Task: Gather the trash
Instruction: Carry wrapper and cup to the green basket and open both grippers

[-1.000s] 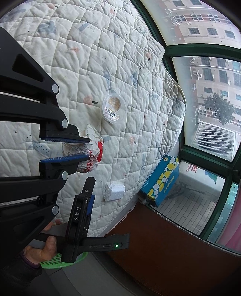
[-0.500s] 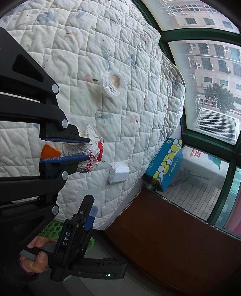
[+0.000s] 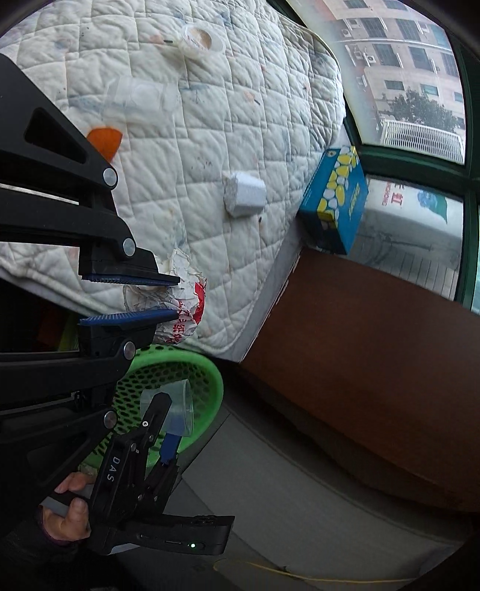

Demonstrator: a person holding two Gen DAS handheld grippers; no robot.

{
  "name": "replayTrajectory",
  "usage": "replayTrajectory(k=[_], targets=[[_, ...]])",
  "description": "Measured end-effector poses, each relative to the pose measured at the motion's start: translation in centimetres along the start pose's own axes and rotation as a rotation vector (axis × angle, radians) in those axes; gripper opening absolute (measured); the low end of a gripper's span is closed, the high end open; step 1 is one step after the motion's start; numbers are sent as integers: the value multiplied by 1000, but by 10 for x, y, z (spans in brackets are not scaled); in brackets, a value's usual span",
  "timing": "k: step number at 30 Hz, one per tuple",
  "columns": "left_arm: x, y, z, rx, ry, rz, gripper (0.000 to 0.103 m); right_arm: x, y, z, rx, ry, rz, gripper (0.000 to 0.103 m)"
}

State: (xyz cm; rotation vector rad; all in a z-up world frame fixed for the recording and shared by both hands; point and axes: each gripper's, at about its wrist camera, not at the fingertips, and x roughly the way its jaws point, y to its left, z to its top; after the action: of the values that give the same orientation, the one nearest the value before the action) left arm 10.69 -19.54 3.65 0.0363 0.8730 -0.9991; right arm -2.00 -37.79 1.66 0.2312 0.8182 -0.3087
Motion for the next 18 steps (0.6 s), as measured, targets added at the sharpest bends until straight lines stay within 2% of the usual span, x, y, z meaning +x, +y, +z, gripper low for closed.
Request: replayTrajectory(k=[5,10,13,18], targets=[[19,-48,-4,63,36,-66,13,-19,-43,-22,51,1,-94,61],[39,-82,-10,112,83,-109,13,-28,-79,-41,119,18,-130,61],[50,-98,-14,140,111,-122,13,-36,-93,-49,146,13,-148,67],[68,-113,-20,154,155,-136,17,-46,-110,-58,183,-4,-167,70]])
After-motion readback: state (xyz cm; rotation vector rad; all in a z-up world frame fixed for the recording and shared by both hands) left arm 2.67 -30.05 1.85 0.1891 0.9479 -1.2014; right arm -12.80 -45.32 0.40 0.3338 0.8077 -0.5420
